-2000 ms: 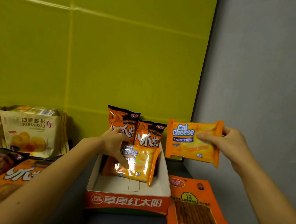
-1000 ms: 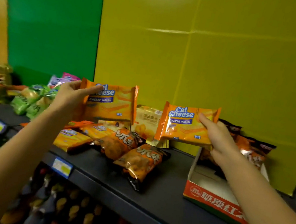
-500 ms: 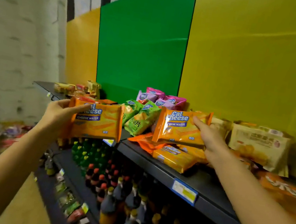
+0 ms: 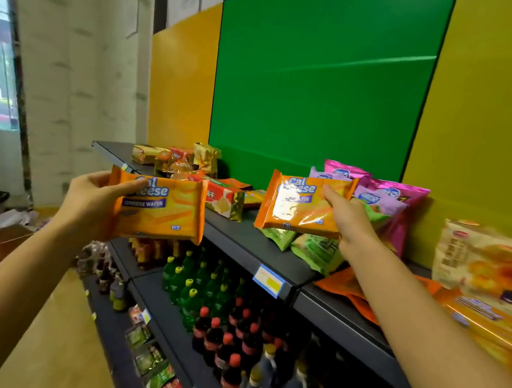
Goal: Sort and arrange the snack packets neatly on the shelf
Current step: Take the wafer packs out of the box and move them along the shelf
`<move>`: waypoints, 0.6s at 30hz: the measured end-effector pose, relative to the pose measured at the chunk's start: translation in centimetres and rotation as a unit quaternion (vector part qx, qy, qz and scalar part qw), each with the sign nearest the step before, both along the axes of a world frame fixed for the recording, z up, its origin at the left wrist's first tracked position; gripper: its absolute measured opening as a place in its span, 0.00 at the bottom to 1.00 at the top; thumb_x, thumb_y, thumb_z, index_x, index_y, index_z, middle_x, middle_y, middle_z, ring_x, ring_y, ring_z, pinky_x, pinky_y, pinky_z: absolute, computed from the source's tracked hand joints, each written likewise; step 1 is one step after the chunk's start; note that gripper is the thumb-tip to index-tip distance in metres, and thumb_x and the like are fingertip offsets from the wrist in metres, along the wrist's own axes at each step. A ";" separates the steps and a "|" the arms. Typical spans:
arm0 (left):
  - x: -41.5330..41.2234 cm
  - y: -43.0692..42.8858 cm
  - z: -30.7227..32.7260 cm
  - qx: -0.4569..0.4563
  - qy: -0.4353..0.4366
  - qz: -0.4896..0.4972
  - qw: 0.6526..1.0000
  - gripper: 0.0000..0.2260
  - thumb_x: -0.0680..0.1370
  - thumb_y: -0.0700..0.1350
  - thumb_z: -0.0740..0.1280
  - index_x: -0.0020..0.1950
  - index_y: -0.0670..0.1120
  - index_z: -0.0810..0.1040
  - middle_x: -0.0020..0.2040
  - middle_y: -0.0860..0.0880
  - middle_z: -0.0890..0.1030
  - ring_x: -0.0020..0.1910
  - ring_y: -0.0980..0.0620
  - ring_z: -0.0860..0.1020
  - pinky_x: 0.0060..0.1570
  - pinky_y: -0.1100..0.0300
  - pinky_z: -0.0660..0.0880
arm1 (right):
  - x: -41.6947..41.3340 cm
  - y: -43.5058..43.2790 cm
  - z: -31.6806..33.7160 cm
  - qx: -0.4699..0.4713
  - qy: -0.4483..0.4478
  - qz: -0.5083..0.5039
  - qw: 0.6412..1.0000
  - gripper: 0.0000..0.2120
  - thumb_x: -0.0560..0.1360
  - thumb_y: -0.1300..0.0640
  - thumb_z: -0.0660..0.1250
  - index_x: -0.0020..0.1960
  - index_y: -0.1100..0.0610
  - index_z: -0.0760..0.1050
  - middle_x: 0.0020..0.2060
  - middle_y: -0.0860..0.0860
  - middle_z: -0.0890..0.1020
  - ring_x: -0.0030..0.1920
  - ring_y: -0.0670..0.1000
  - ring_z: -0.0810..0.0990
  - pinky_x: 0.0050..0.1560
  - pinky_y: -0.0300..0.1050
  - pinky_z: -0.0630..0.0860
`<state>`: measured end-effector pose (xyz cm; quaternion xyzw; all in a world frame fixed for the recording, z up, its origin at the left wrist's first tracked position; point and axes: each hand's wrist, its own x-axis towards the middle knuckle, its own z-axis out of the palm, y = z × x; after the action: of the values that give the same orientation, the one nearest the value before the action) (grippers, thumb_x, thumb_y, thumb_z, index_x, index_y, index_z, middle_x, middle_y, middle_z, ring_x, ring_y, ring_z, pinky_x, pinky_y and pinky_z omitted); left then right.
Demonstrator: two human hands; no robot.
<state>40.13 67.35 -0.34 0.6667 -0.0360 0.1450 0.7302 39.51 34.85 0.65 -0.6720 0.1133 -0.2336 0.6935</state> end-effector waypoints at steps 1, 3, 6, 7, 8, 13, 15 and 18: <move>1.5 0.3 -0.1 -0.002 0.000 -0.003 1.000 0.15 0.71 0.46 0.72 0.54 0.42 0.77 0.42 0.45 0.81 0.24 0.54 0.82 0.22 0.59 0.77 | 1.4 0.5 0.0 -0.007 0.003 -0.003 1.000 0.24 0.72 0.46 0.66 0.61 0.60 0.70 0.59 0.58 0.78 0.57 0.60 0.78 0.62 0.58 0.74; 4.7 0.7 -0.3 -0.005 -0.001 -0.003 1.000 0.09 0.71 0.46 0.72 0.48 0.44 0.77 0.42 0.46 0.81 0.24 0.55 0.81 0.21 0.60 0.77 | 4.8 1.3 0.0 -0.009 -0.001 -0.016 1.000 0.18 0.73 0.47 0.65 0.56 0.58 0.70 0.58 0.59 0.79 0.56 0.60 0.79 0.61 0.57 0.74; 10.1 1.3 0.1 -0.004 -0.009 -0.001 1.000 0.06 0.71 0.45 0.72 0.43 0.47 0.77 0.42 0.46 0.81 0.24 0.57 0.81 0.22 0.60 0.78 | 9.8 2.1 0.6 -0.007 -0.013 -0.036 0.999 0.14 0.73 0.48 0.65 0.52 0.57 0.69 0.57 0.58 0.78 0.54 0.57 0.78 0.54 0.52 0.77; 11.9 1.5 0.5 -0.005 -0.011 -0.004 1.000 0.06 0.71 0.45 0.72 0.43 0.47 0.77 0.43 0.46 0.81 0.25 0.56 0.82 0.23 0.59 0.79 | 11.3 2.4 1.1 -0.007 -0.016 -0.041 0.999 0.12 0.74 0.49 0.64 0.47 0.58 0.69 0.56 0.59 0.78 0.52 0.56 0.78 0.51 0.50 0.76; 13.6 1.6 1.0 -0.007 -0.011 -0.009 1.000 0.06 0.70 0.45 0.73 0.44 0.47 0.77 0.44 0.45 0.82 0.26 0.55 0.82 0.25 0.57 0.80 | 13.0 2.4 1.6 -0.006 -0.022 -0.047 0.999 0.11 0.75 0.50 0.64 0.44 0.57 0.69 0.56 0.59 0.78 0.51 0.55 0.77 0.51 0.50 0.75; 21.6 1.4 3.1 0.008 -0.034 -0.017 0.999 0.06 0.69 0.45 0.73 0.41 0.46 0.78 0.45 0.44 0.82 0.31 0.51 0.82 0.32 0.54 0.82 | 20.5 3.1 3.2 0.000 -0.032 -0.070 0.997 0.17 0.76 0.53 0.60 0.61 0.61 0.68 0.53 0.58 0.77 0.50 0.55 0.77 0.50 0.49 0.75; 24.2 1.1 3.8 0.017 -0.039 -0.027 0.999 0.07 0.69 0.46 0.74 0.42 0.46 0.78 0.44 0.44 0.82 0.29 0.53 0.83 0.33 0.55 0.82 | 22.7 3.5 3.5 0.006 -0.032 -0.080 0.996 0.14 0.76 0.54 0.60 0.58 0.60 0.69 0.52 0.58 0.77 0.51 0.57 0.79 0.53 0.52 0.76; 27.9 0.2 4.6 0.024 -0.052 -0.050 0.997 0.07 0.70 0.45 0.73 0.42 0.45 0.77 0.41 0.46 0.81 0.25 0.58 0.81 0.27 0.60 0.80 | 26.0 3.0 3.8 0.003 -0.021 -0.106 0.994 0.15 0.73 0.53 0.60 0.55 0.61 0.71 0.56 0.60 0.80 0.55 0.61 0.80 0.57 0.57 0.76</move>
<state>68.05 67.56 4.29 0.6729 -0.1103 0.1421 0.7175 65.47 37.88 4.43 -0.6488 0.1701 -0.3194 0.6694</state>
